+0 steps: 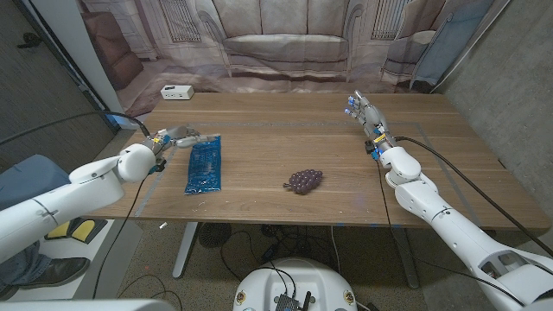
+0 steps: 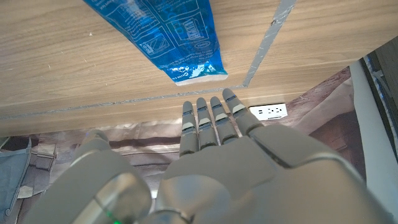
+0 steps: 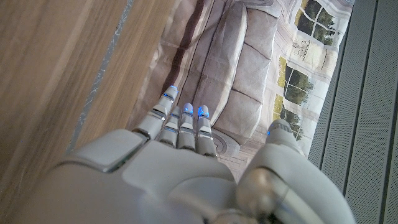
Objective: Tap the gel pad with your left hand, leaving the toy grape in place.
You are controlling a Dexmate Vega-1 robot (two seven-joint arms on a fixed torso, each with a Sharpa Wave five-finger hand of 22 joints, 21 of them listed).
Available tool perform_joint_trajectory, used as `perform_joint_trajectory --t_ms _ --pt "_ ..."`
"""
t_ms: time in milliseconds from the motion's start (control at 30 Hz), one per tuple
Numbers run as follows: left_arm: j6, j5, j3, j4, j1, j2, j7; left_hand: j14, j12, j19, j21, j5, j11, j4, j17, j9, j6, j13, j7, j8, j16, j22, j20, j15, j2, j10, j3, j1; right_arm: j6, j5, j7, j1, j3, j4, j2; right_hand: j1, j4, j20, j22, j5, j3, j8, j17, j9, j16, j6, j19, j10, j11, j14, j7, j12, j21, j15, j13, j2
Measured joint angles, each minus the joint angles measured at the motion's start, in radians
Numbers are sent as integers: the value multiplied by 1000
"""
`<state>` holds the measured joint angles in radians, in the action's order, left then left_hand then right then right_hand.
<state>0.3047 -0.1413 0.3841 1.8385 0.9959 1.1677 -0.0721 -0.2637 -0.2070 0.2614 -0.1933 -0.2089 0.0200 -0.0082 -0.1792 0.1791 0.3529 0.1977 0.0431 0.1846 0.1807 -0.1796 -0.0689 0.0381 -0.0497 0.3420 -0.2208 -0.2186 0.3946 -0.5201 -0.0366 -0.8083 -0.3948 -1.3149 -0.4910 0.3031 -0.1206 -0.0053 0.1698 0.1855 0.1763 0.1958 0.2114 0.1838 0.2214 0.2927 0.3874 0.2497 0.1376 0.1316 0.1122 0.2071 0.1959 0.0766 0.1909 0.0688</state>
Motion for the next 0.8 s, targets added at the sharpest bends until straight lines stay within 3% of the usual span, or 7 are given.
perform_joint_trajectory --t_ms 167,433,800 --pt "0 -4 18 -9 -19 -2 20 9 8 -15 2 0 16 4 0 0 -14 0 -4 -4 0 0 -15 7 5 -26 4 5 -3 1 -5 -4 0 -4 0 0 0 5 0 0 0 0 0 0 0 0 -5 0 0 0 0 0 -1 0 0 0" --pt "-10 -14 47 -28 -50 -12 58 9 8 -11 2 0 19 1 0 0 -23 0 13 -4 0 0 -1 7 5 -22 7 5 -8 1 -6 -5 -1 -8 0 0 0 5 0 0 0 0 0 0 0 0 -5 0 0 -5 0 -4 -4 5 2 0" --pt "-12 -39 87 -48 -94 -26 106 12 3 -11 2 0 5 0 0 0 -28 0 -1 -4 0 3 -1 3 5 -15 8 5 -20 -2 -11 -16 0 -23 -7 0 -4 4 0 0 4 0 0 0 0 0 -15 0 0 -5 0 -4 -4 5 2 0"
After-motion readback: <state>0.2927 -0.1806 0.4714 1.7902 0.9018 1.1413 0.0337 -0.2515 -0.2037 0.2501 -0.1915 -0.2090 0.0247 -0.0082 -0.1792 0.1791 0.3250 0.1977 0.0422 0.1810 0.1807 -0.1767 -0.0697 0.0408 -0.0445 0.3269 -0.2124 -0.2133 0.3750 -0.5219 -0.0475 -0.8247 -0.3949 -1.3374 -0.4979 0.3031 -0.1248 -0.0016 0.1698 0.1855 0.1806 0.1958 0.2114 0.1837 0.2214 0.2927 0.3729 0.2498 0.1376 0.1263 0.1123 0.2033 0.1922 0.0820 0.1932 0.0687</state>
